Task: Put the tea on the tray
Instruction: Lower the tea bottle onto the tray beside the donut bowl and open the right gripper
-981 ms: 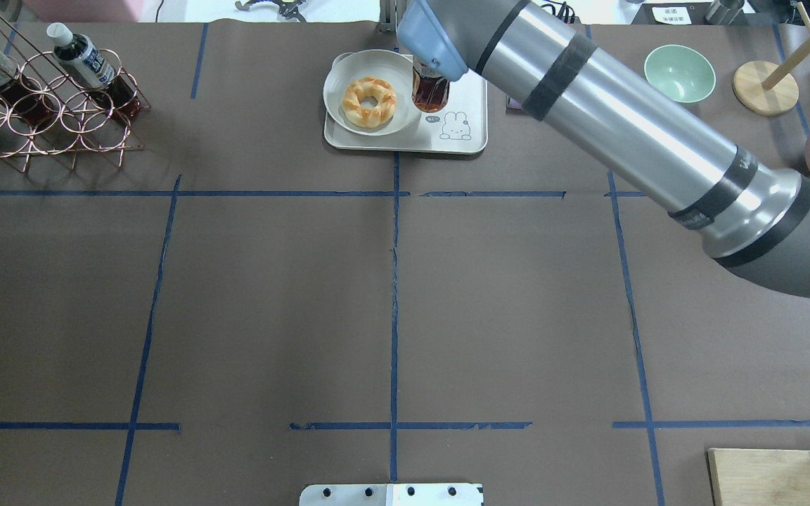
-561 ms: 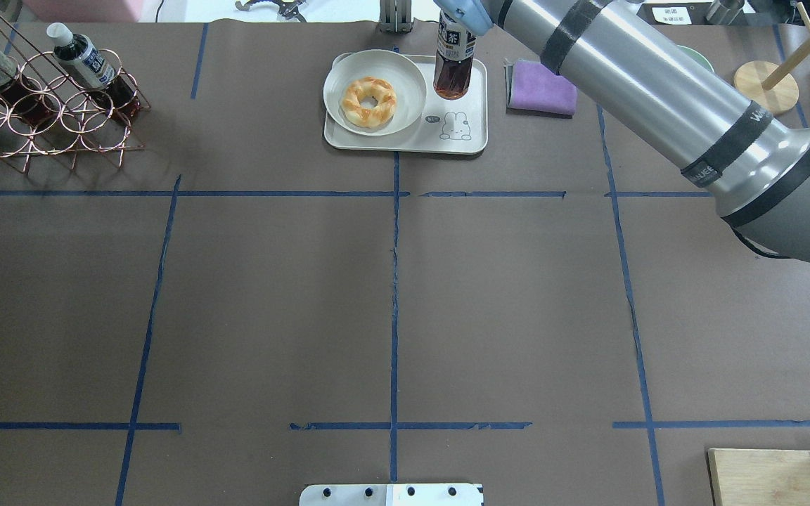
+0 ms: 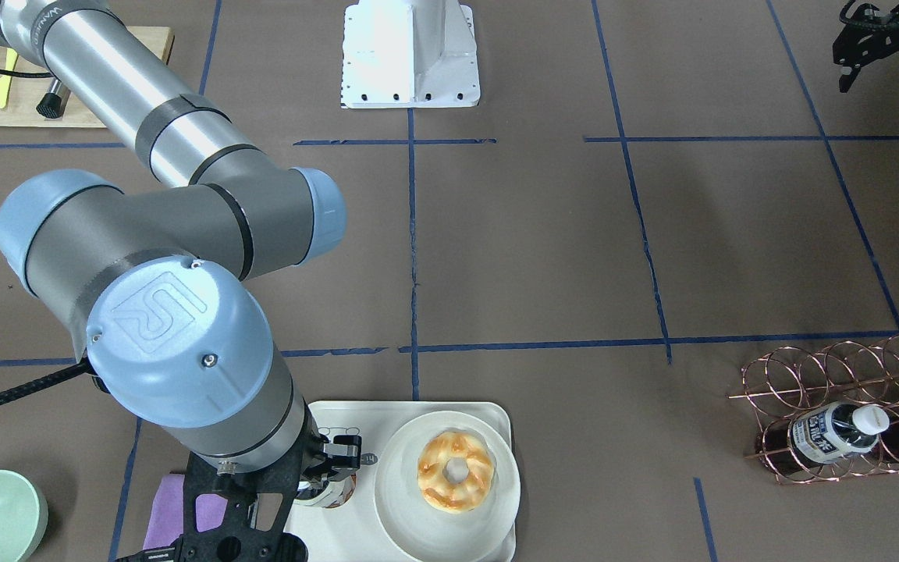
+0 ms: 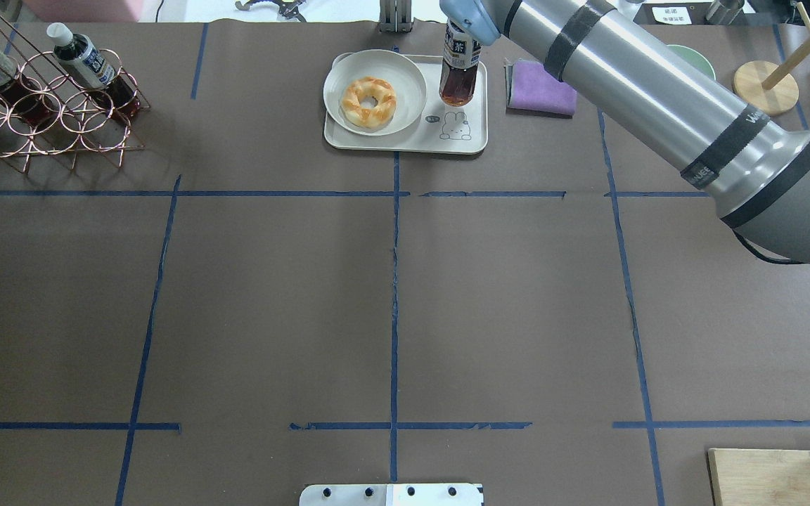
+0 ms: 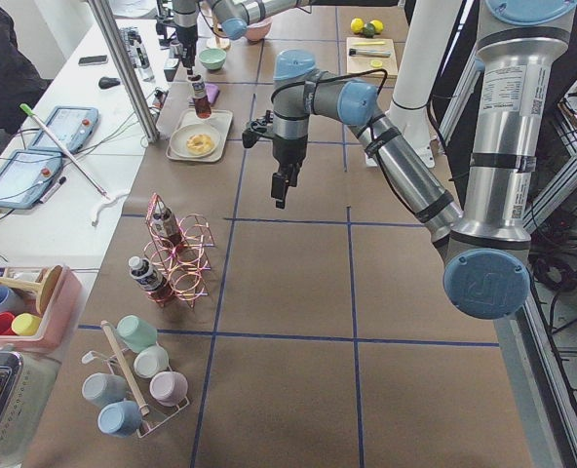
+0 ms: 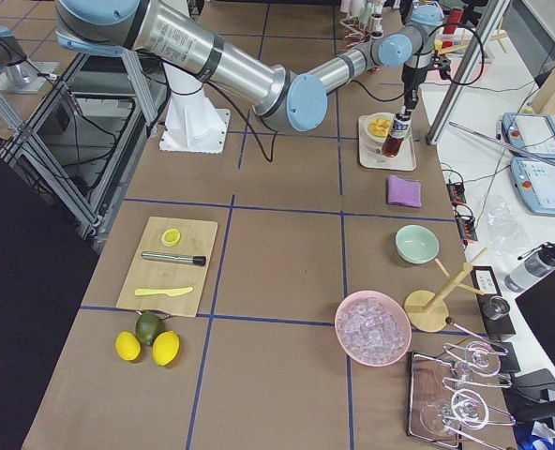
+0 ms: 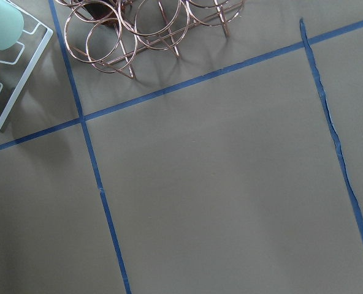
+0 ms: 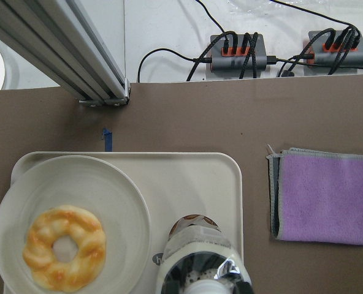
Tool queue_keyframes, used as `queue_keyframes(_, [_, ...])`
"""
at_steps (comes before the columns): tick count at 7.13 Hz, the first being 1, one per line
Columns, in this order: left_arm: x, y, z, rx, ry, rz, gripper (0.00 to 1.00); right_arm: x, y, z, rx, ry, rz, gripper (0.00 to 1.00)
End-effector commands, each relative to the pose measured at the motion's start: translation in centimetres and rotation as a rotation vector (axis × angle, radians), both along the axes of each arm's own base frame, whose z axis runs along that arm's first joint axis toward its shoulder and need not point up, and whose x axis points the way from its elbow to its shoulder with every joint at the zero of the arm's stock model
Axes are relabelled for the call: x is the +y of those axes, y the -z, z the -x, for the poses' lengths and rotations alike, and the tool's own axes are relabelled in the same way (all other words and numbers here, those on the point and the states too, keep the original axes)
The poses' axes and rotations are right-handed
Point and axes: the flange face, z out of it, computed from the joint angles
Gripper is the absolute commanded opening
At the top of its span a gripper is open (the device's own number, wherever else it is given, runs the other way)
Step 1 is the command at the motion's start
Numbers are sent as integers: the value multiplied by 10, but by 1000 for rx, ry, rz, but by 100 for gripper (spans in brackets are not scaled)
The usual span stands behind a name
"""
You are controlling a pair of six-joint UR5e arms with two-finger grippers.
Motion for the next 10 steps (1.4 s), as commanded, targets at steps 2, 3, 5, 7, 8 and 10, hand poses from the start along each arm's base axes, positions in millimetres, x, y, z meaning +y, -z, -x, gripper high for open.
queue_keyframes(2, [0, 1, 0, 1, 0, -2, 100, 7, -13, 17, -4, 18, -14, 0])
queue_keyframes(3, [0, 1, 0, 1, 0, -2, 100, 8, -16, 20, -2, 21, -17, 0])
queue_keyframes(5, [0, 0, 1, 0, 0, 0, 100, 7, -16, 18, -3, 18, -21, 2])
queue_keyframes(7, [0, 0, 1, 0, 0, 0, 100, 7, -18, 19, -9, 18, -30, 62])
queue_keyframes(8, [-1, -1, 0, -1, 0, 2, 100, 8, -21, 20, -16, 21, -43, 98])
queue_keyframes(10, [-1, 0, 0, -1, 0, 0, 100, 8, -19, 20, -19, 21, -47, 100])
